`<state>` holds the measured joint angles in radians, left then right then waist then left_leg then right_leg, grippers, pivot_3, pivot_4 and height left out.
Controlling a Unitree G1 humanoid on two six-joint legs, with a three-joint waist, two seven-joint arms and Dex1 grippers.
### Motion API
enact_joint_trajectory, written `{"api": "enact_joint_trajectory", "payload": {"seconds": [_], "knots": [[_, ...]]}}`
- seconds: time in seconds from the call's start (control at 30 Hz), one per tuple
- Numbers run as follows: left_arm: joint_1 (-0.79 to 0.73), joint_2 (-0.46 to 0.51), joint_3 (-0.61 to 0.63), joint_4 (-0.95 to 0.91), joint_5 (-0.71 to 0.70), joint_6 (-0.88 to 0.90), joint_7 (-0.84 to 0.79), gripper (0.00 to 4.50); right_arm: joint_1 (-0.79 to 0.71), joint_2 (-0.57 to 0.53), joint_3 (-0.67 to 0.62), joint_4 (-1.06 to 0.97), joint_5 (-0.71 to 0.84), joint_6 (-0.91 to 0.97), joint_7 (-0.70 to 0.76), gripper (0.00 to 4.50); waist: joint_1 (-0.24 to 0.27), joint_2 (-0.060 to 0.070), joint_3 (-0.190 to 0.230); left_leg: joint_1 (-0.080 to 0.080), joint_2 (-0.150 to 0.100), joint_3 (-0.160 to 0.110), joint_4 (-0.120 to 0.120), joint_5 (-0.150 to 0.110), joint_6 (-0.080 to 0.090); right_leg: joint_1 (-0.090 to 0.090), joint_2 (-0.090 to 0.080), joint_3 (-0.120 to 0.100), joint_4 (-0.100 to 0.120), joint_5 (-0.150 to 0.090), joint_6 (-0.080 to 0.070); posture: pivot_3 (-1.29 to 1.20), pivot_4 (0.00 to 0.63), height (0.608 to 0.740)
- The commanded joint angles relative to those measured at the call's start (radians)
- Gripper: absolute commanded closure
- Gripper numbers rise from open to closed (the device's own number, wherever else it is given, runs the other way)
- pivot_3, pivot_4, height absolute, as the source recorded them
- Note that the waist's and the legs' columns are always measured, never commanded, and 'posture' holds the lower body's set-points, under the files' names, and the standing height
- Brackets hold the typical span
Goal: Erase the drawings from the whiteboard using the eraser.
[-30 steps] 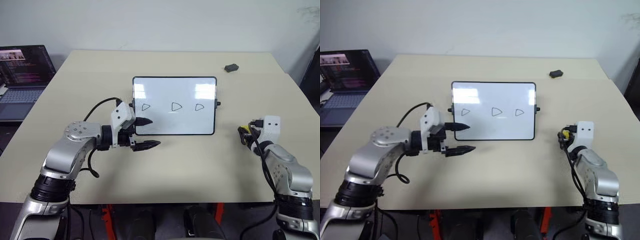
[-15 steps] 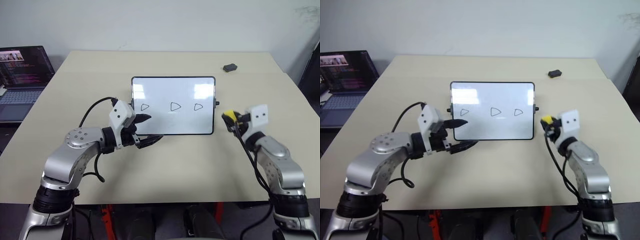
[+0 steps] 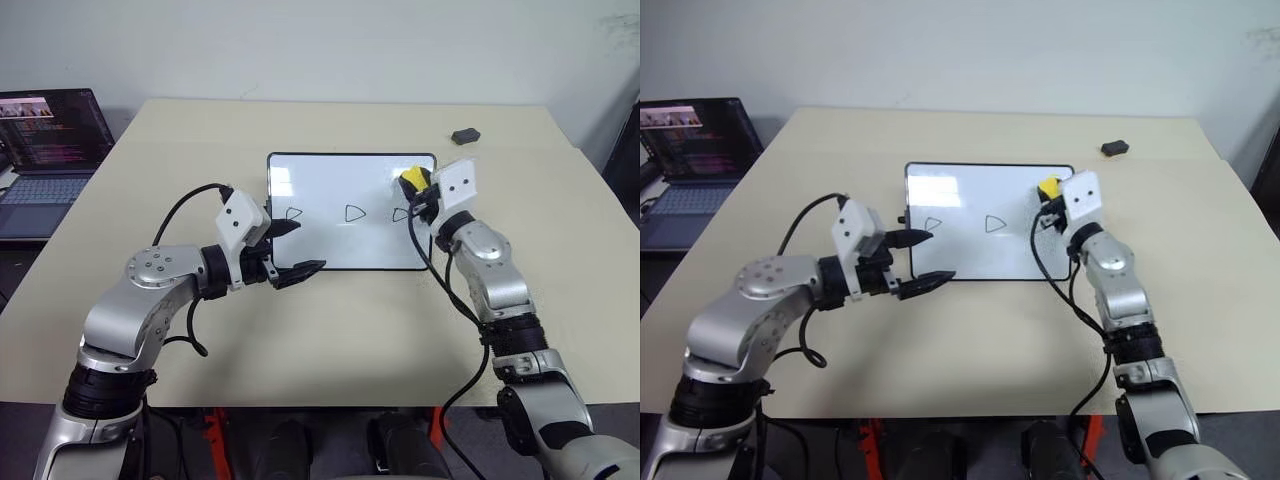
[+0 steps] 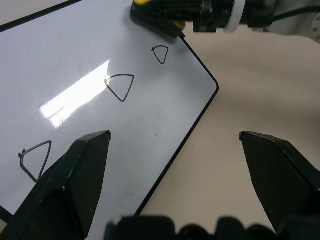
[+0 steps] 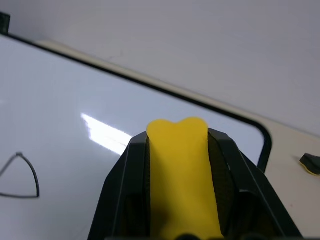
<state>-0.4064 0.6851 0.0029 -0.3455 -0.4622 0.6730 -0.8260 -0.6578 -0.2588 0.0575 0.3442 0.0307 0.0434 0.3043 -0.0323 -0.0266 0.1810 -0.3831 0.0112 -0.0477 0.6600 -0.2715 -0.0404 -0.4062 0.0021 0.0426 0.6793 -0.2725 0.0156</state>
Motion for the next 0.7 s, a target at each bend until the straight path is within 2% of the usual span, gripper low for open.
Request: {"api": "enact_joint_trajectory", "payload": {"seconds": [0.03, 0.3, 0.4, 0.47, 0.7], "knots": [[-0.029, 0.011, -0.003, -0.015, -0.001, -0.004, -0.008, 0.0, 0.02, 0.001, 0.027, 0.045, -0.03, 0.003, 0.025, 3.31, 0.0, -0.001, -0.001, 0.001, 0.0, 0.0, 0.0, 0.0, 0.0, 0.0, 0.0, 0.0, 0.0, 0.0, 0.0, 0.0, 0.15, 0.74], [-0.03, 0.01, 0.0, -0.014, -0.002, -0.006, -0.012, 0.0, 0.143, -0.045, 0.17, 0.025, -0.161, -0.019, 0.105, 3.31, -0.01, -0.003, -0.004, 0.007, 0.0, 0.001, 0.001, 0.0, 0.0, 0.005, 0.0, 0.001, 0.002, 0.0, 0.0, 0.0, 0.15, 0.74], [-0.028, 0.012, 0.0, -0.014, -0.001, -0.006, -0.013, 0.0, 0.144, -0.056, 0.19, 0.02, -0.184, -0.045, 0.117, 3.31, -0.018, -0.004, -0.004, 0.019, 0.0, 0.0, 0.0, 0.0, 0.0, 0.018, 0.001, 0.001, 0.0, -0.002, 0.003, 0.0, 0.15, 0.74], [-0.025, 0.013, 0.0, -0.014, 0.0, -0.006, -0.013, 0.0, 0.136, -0.061, 0.191, 0.015, -0.195, -0.063, 0.112, 3.31, -0.021, -0.004, -0.004, 0.022, 0.0, 0.001, 0.0, 0.0, 0.0, 0.021, 0.001, 0.001, 0.0, -0.003, 0.004, 0.0, 0.15, 0.74], [-0.011, 0.019, 0.0, -0.014, 0.004, -0.011, -0.013, 0.0, 0.044, -0.024, 0.051, -0.048, -0.098, -0.161, 0.036, 3.32, -0.022, -0.003, -0.001, 0.018, 0.0, 0.0, 0.0, 0.0, 0.0, 0.017, 0.003, 0.002, 0.0, -0.002, 0.003, 0.0, 0.15, 0.74]]}}
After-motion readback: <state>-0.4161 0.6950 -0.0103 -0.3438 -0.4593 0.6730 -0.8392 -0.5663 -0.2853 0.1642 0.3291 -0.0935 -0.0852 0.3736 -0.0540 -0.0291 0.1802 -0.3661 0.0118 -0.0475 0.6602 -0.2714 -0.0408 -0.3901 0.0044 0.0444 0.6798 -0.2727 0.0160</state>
